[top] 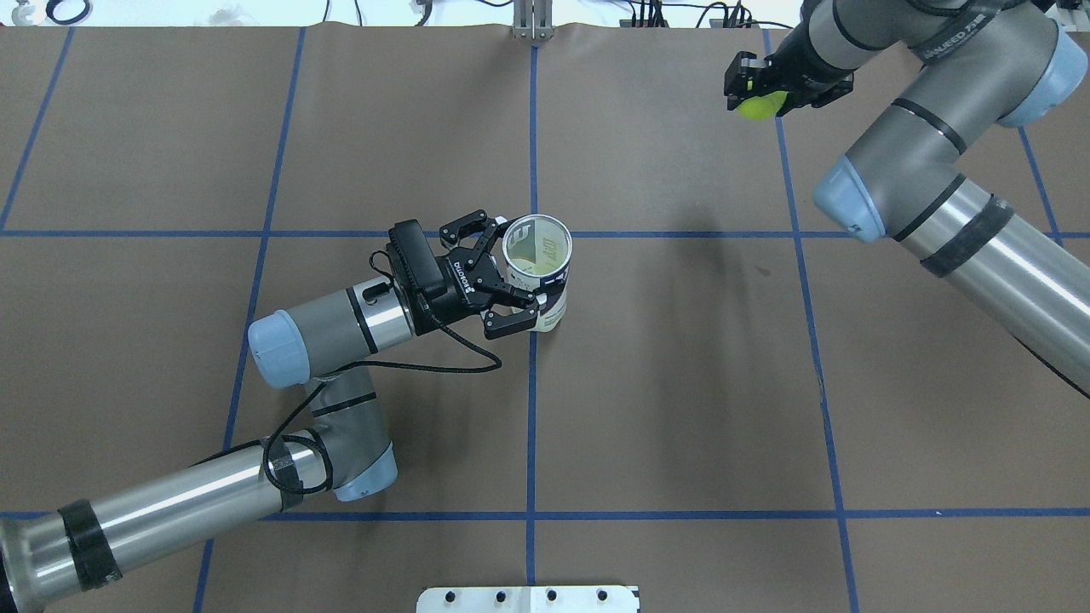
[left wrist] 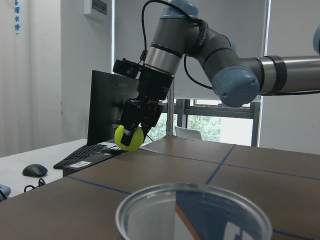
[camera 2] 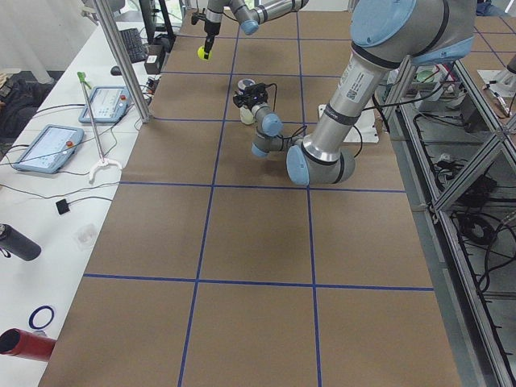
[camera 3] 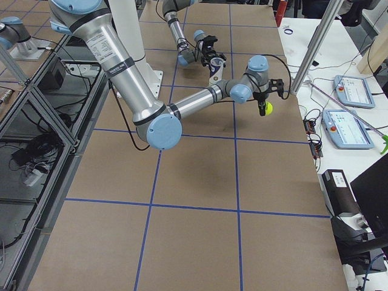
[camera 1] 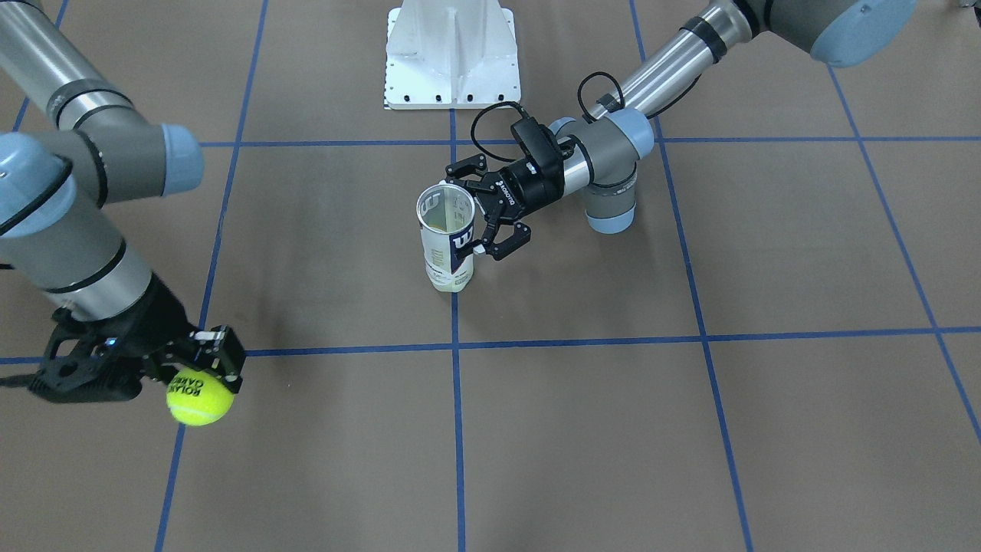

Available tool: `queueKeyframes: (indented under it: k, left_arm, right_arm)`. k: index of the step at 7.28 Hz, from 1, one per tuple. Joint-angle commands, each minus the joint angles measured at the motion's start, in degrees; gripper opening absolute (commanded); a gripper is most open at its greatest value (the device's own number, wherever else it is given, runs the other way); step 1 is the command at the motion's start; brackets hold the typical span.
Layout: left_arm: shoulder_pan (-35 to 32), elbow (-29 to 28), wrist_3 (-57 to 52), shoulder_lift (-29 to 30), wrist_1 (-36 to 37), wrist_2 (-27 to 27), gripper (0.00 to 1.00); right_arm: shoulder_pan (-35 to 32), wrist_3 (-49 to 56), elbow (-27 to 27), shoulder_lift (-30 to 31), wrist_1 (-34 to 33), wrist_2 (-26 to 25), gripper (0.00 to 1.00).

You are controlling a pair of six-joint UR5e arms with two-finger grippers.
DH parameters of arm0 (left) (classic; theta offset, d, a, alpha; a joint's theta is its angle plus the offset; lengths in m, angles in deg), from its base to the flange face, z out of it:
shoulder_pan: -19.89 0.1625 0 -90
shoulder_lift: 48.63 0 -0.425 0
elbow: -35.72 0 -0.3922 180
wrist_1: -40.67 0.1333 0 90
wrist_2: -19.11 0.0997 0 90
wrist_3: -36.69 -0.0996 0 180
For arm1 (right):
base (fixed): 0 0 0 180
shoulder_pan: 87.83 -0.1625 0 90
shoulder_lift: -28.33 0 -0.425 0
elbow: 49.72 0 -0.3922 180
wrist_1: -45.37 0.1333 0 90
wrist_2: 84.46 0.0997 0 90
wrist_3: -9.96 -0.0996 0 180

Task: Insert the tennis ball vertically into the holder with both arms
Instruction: 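Lift the ball with the right gripper and carry it toward the can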

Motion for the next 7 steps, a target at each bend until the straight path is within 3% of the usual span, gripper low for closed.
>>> queueKeyframes:
  k: [1,3,5,7]
  left_arm:
    - [0.15,0.00,0.00,0.01,0.00,0.00,0.99]
    - [0.24,0.00,0.00,0.18,0.00,0.00,0.99]
    - [0.24,0.00,0.00,0.18,0.00,0.00,0.99]
    - [0.32,0.00,0.00,0.27,0.00,0.00,0.99]
  right_arm:
    - [5.46,-9.02,-13.67,-3.95,-15.25,-0.34,0.00]
    - [12.04,-17.90,-16.70,-7.56,-17.50,-4.88,0.00]
    - [17.59,-22.75,-16.79,-15.02,-26.43,-8.77,0.00]
    - [21.38,-24.53,-16.79,-16.46,-28.22,-12.19,0.00]
